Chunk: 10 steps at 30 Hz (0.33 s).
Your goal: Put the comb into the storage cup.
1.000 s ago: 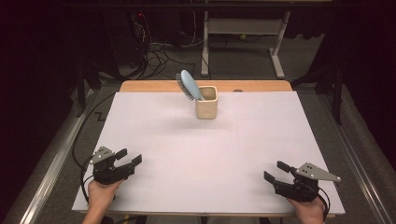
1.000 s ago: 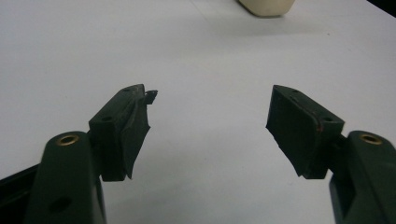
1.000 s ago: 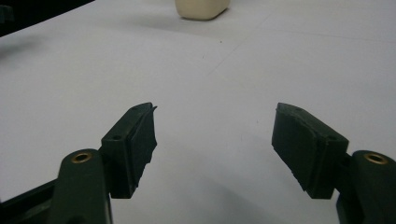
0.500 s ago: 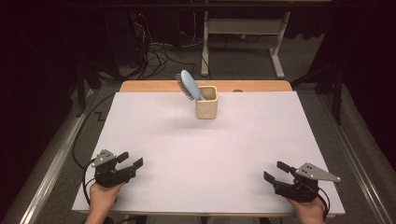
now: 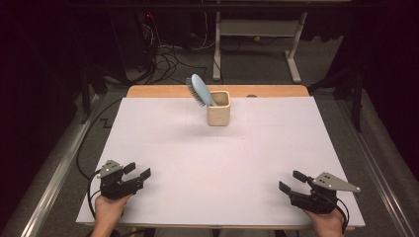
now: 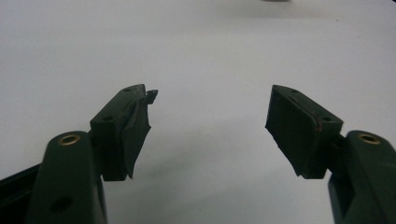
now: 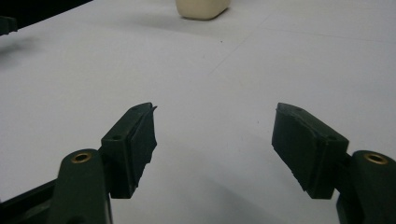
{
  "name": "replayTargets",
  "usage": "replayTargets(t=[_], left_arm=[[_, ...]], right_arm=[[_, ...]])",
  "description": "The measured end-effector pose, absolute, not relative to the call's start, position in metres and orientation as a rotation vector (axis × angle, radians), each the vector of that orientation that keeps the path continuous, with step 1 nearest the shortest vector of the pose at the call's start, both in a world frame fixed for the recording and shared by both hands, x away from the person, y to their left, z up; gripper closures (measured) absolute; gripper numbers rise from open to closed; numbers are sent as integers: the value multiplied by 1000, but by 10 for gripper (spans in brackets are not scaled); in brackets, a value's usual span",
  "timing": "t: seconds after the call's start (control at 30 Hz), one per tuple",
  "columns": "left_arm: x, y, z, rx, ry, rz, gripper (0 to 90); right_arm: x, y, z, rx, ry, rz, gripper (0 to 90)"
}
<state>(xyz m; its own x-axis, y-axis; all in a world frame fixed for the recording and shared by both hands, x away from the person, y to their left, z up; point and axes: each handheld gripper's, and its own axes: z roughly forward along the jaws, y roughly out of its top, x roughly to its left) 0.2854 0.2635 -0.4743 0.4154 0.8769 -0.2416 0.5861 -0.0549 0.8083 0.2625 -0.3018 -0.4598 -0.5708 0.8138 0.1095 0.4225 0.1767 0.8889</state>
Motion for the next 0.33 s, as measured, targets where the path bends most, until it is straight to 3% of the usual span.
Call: replayTargets(t=[0.33], left_arm=[[285,265,-474,1738,1280,392,309]], right_arm=[[263,-302,-460,1165,2074,1363,311]])
